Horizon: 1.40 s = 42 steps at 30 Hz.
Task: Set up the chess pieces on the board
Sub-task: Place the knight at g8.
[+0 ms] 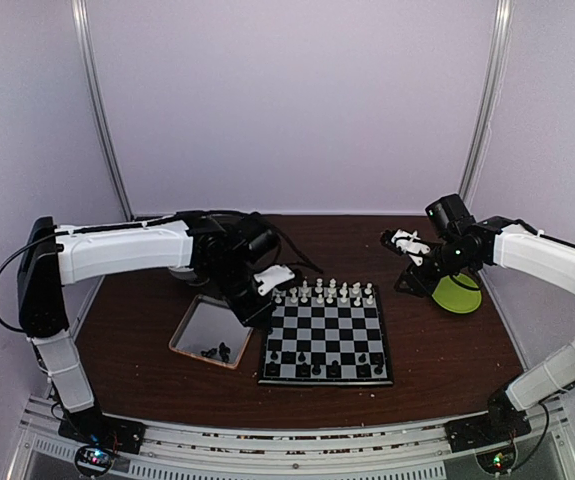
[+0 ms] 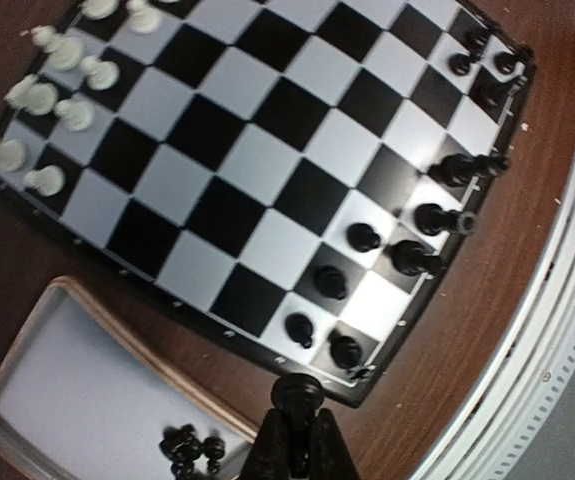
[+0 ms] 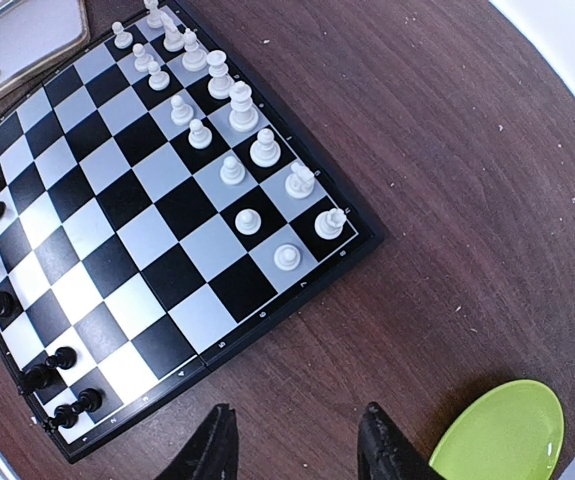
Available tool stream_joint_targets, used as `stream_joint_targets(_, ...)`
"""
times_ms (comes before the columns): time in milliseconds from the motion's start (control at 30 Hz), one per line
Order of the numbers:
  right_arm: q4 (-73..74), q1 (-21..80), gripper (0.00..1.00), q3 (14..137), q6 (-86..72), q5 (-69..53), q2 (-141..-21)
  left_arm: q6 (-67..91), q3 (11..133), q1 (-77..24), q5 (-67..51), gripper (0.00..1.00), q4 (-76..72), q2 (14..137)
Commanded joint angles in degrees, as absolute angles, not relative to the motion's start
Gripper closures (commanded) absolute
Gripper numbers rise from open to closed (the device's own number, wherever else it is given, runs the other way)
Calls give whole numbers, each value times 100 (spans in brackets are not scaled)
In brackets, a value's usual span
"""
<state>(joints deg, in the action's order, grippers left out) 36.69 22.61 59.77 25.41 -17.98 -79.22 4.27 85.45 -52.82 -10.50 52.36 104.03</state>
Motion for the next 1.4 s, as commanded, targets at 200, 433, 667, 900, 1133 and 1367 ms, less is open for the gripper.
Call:
stream_joint_targets(200, 3735, 2232, 59, 6145, 2595, -1802, -7910, 28, 8955, -5869, -1652, 100, 5467, 10942)
stream_joint_targets(433, 3744, 2231, 59, 6152, 2606, -1804, -7897, 3, 9154, -6072, -1607, 100, 5573, 11272)
stream_joint_targets(667, 3777, 2232, 59, 6146, 2632, -1819, -7910, 0, 9347, -6204, -1331, 100, 5675, 11557)
stream_joint_targets(900, 3796, 2230, 59, 6154, 2636, -1846, -7928, 57, 9404, -6230, -1266, 99, 5660, 11708)
stream_joint_targets(1133, 3809, 2234, 59, 6166, 2637, -1863, -7957, 81, 9377, -6282, -1104, 96, 5660, 11828)
stream_joint_targets(1367, 3819, 2232, 59, 6169, 2632, -1872, -7969, 79, 9413, -6284, -1083, 96, 5656, 11916)
